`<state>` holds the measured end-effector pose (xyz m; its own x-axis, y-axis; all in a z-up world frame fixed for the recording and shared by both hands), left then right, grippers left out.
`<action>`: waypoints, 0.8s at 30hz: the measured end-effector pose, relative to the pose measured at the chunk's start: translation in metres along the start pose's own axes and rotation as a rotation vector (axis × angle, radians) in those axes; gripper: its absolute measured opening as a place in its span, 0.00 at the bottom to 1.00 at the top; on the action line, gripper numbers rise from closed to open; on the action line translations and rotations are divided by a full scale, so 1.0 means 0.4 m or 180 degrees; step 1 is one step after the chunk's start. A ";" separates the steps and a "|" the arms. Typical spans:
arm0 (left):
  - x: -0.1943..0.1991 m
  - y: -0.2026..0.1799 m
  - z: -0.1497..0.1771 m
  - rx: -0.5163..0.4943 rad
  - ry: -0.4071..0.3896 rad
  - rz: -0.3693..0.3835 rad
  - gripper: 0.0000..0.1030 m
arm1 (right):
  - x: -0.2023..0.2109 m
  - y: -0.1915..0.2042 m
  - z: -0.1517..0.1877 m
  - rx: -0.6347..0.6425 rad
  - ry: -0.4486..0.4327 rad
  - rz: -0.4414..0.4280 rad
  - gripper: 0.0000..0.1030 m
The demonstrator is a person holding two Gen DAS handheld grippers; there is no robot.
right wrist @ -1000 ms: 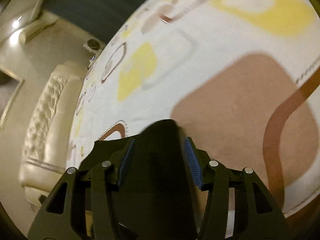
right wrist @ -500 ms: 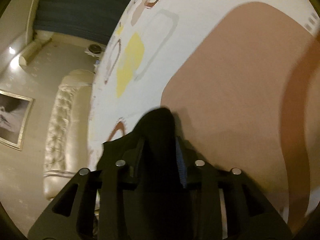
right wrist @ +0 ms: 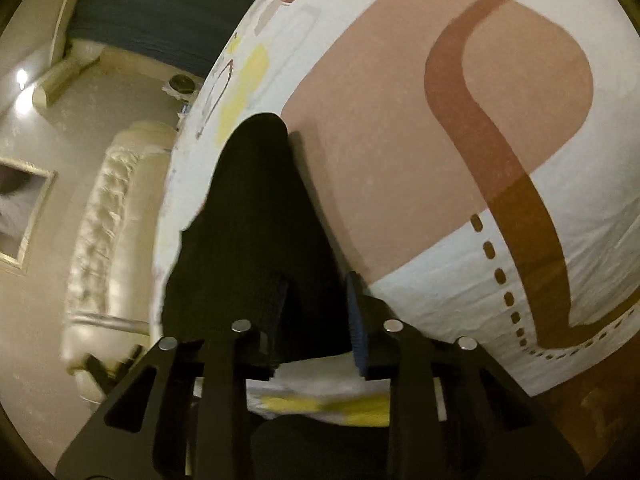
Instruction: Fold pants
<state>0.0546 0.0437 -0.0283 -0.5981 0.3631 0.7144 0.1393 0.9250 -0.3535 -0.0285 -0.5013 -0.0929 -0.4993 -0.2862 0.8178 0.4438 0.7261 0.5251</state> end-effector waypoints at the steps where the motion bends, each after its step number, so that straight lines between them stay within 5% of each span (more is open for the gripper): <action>1: -0.001 0.000 -0.001 -0.0001 -0.0001 -0.0003 0.83 | 0.005 0.011 0.001 0.0038 -0.0025 0.0084 0.23; 7: -0.003 0.009 -0.006 -0.0014 0.0003 -0.0025 0.83 | 0.069 0.048 0.006 0.0025 -0.0265 0.0274 0.27; 10: -0.001 0.022 -0.009 0.0045 0.0002 -0.0009 0.83 | 0.133 0.109 0.014 -0.0004 -0.0516 -0.0053 0.39; 14: -0.003 0.039 -0.014 0.0115 0.0026 0.0015 0.83 | 0.106 0.168 0.053 0.0029 -0.0245 -0.0530 0.46; 19: 0.000 0.077 -0.026 0.0200 0.0050 0.0101 0.83 | 0.002 0.175 0.104 0.0187 0.0179 -0.0310 0.47; 24: 0.000 0.151 -0.044 0.0478 0.0111 0.0329 0.83 | 0.002 0.155 0.105 0.0193 0.0204 -0.0319 0.47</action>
<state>0.0769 0.1016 -0.0388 -0.5587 0.4614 0.6891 0.0778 0.8564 -0.5104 -0.0329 -0.4303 -0.0695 -0.4896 -0.3970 0.7763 0.3475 0.7278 0.5913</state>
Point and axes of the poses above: each gripper's, at about its wrist camera, not at the fingertips, and x roughly against the way its jaws point, y to its left, z to its underside, the point moved 2 cm from there along -x, roughly the way its jaws point, and after that the axes turned 13 degrees about z, right-handed, at the moved point
